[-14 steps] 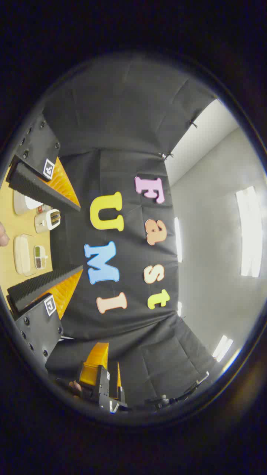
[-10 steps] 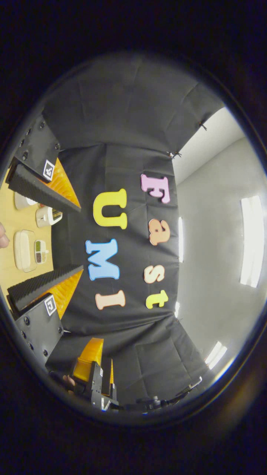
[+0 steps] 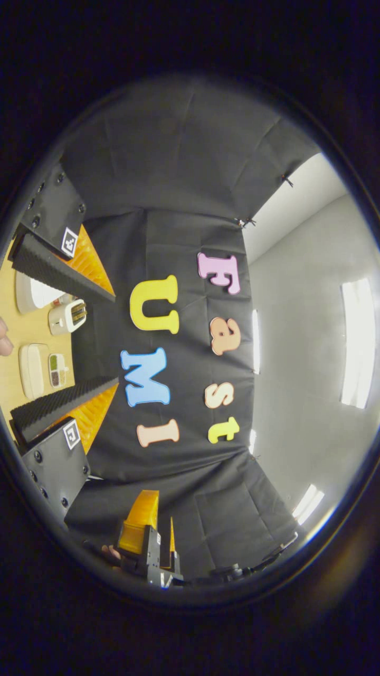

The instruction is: Close the left gripper, press the button to open the rice cooker; take a wooden spoon from the chopstick holder with the right hand, scoop a spoonful of rice and pour it into the rice cooker, then put the wooden spoon back into the chopstick holder.

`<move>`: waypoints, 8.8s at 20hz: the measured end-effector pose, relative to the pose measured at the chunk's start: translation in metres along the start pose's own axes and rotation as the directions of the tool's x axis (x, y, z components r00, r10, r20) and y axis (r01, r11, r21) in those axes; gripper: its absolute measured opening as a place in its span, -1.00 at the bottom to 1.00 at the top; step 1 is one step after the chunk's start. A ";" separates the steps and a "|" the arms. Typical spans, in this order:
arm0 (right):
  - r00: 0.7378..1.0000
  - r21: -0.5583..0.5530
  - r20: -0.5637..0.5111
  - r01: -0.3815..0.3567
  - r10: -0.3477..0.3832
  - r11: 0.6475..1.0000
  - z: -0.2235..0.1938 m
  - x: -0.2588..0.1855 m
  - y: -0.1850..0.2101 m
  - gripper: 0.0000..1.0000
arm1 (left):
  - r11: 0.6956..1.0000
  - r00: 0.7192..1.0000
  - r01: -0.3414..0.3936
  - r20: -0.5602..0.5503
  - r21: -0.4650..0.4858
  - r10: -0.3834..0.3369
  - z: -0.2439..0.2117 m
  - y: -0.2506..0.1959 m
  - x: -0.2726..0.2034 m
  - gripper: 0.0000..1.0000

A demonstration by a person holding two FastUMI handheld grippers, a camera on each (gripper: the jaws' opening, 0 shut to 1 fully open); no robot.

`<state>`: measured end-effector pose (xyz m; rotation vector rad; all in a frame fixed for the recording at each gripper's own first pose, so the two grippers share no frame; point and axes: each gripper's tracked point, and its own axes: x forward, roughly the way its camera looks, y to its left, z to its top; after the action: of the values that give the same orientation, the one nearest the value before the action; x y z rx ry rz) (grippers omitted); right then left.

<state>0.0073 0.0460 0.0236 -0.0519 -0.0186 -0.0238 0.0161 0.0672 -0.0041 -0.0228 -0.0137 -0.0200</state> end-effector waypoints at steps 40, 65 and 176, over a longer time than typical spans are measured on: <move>0.979 0.067 -0.128 -0.153 0.160 0.986 -0.090 0.029 -0.044 0.91 | 0.970 0.947 -0.232 -0.214 0.068 0.241 -0.113 0.027 0.024 0.86; 0.965 -0.109 -0.261 -0.061 0.031 0.992 -0.109 0.038 0.081 0.92 | 0.896 0.618 -0.434 -0.692 0.096 0.373 -0.441 0.232 0.152 -0.82; 0.942 0.362 -0.302 -0.029 0.146 0.932 -0.219 0.147 0.100 -0.63 | 0.967 0.933 -0.255 -0.268 -0.024 0.240 -0.175 0.228 -0.061 0.70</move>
<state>0.1607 0.1314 -0.1979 0.3131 0.3107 0.0624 -0.0380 0.2926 -0.1850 -0.0802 0.2569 0.2300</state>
